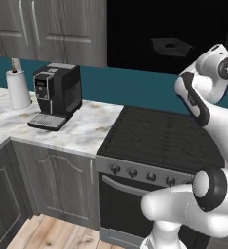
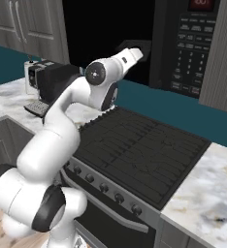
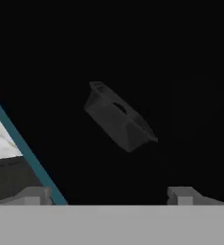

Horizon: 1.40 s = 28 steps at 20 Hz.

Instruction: Place the tupperware containing the shrimp and tomato meal in the microwave. Close the microwave door and press the start button to reheat the meal.

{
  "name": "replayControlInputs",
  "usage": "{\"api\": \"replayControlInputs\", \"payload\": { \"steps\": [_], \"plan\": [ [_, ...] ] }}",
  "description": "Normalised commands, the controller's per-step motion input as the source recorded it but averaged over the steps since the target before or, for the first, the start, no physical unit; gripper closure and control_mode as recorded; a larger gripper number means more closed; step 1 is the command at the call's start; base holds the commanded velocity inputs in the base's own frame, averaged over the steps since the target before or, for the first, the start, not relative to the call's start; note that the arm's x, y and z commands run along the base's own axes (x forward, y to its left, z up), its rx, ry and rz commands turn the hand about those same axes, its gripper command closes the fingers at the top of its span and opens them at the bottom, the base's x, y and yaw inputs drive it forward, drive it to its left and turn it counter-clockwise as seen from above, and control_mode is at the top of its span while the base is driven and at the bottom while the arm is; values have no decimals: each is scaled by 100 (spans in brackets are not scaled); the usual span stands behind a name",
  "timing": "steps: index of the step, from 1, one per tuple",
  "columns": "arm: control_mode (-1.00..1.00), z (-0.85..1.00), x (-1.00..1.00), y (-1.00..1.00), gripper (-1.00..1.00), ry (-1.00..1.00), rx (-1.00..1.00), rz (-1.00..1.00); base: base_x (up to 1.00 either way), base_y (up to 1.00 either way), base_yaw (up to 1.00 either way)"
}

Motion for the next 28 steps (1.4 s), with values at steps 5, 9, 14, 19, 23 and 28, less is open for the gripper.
{"api": "replayControlInputs", "payload": {
  "steps": [5, 9, 14, 19, 23, 28],
  "plan": [
    [-100, 35, -100, 2, -100, 8, 0, 0, 0, 0, 0],
    [-100, 16, -99, -19, -100, 1, 0, 0, 0, 0, 0],
    [-100, -2, -74, -64, -100, -2, 0, 3, 0, 0, 0],
    [-100, -16, -50, -56, -100, 0, 0, 0, 0, 0, 0],
    [-100, -2, -16, -51, -100, 0, 0, 8, 0, 0, 0],
    [-100, -4, -2, -22, -100, -1, -1, 12, 0, 0, 0]
  ]
}}
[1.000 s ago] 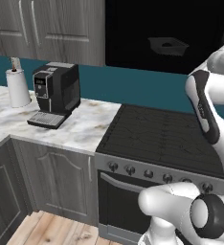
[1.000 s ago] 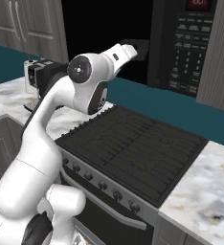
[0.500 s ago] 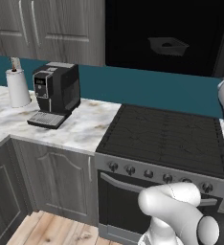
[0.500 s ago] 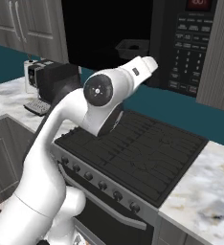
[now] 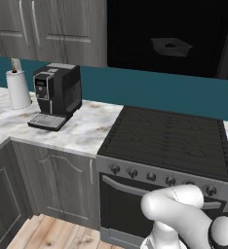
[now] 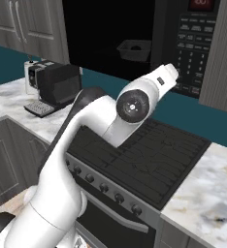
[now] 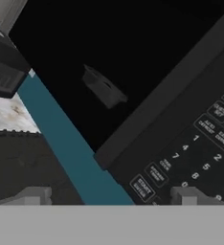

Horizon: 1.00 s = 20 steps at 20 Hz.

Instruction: Place the tupperware containing the shrimp and tomato meal in the microwave. Close the microwave door and press the start button to reheat the meal.

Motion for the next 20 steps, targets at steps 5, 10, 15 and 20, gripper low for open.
{"api": "replayControlInputs", "payload": {
  "steps": [5, 10, 15, 20],
  "plan": [
    [-100, -21, 0, -6, 100, -9, -2, 11, 0, 0, 0],
    [-100, -19, 18, -9, 100, -8, 0, 6, 0, 0, 0],
    [-100, -15, 33, -20, 100, -5, 0, 1, 0, 0, 0],
    [-100, -2, 34, -25, 100, -3, 0, 0, 0, 0, 0]
  ]
}}
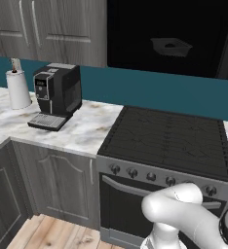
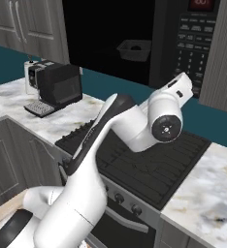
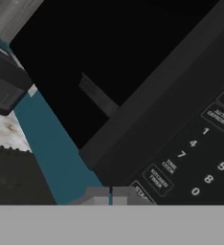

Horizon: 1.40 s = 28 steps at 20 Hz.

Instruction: Place the tupperware containing the shrimp and tomato meal in the microwave. Close the microwave door and press the start button to reheat the meal.

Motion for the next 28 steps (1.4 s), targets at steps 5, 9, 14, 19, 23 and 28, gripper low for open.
{"api": "replayControlInputs", "payload": {
  "steps": [5, 9, 14, 19, 23, 28],
  "plan": [
    [-100, -1, 32, -22, 100, 0, 0, 0, 0, 0, 0],
    [-100, -9, 28, -14, 100, 0, 0, 0, 0, 0, 0],
    [-100, -13, 31, -8, 100, 0, 0, 0, 0, 0, 0],
    [-100, -6, 36, -17, 100, 0, 0, 0, 0, 0, 0],
    [-100, -1, 33, -27, 100, 0, 0, 0, 0, 0, 0],
    [-100, -12, 32, -19, 100, 0, 0, 0, 0, 0, 0]
  ]
}}
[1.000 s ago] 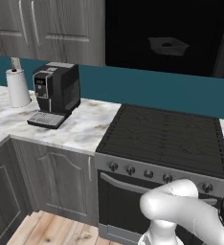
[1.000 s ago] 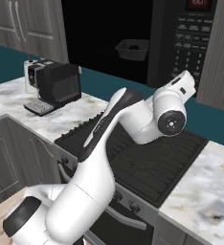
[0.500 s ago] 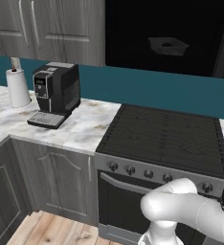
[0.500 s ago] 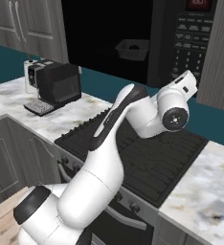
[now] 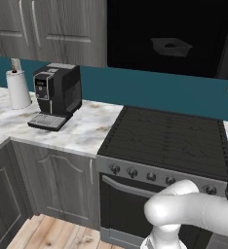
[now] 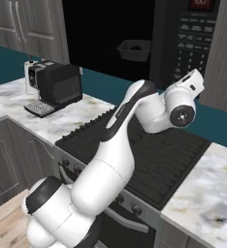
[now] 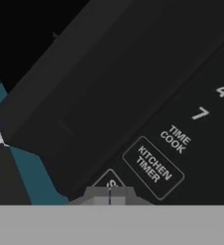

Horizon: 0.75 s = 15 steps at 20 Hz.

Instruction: Place the tupperware containing the shrimp and tomato meal in the microwave. Close the microwave door and press the start button to reheat the meal.

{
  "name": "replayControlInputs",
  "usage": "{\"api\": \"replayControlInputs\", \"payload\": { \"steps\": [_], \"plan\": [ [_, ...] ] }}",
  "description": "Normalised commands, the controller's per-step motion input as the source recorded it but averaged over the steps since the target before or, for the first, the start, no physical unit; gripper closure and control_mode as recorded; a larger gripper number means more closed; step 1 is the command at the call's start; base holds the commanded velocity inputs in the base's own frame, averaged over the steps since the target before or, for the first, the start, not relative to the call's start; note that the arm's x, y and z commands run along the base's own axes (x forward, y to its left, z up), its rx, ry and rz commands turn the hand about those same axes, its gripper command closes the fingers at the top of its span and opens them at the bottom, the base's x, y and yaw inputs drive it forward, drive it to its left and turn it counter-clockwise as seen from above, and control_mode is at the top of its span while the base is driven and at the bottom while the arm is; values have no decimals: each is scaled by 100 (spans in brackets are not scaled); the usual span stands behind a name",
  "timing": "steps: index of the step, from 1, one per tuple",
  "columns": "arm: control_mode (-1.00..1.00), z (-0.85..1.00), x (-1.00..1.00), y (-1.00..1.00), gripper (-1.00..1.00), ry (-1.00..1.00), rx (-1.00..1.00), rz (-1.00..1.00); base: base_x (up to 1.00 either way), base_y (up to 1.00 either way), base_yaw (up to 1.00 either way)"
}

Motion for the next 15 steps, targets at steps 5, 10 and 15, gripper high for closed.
{"api": "replayControlInputs", "payload": {
  "steps": [5, 10, 15],
  "plan": [
    [-100, -25, 33, -11, 100, -1, -1, 0, 0, 0, 0],
    [-100, -35, 40, -13, 100, 0, -6, -2, 0, 0, 0],
    [-100, -55, 51, -24, 100, 0, -17, -13, 0, 0, 0]
  ]
}}
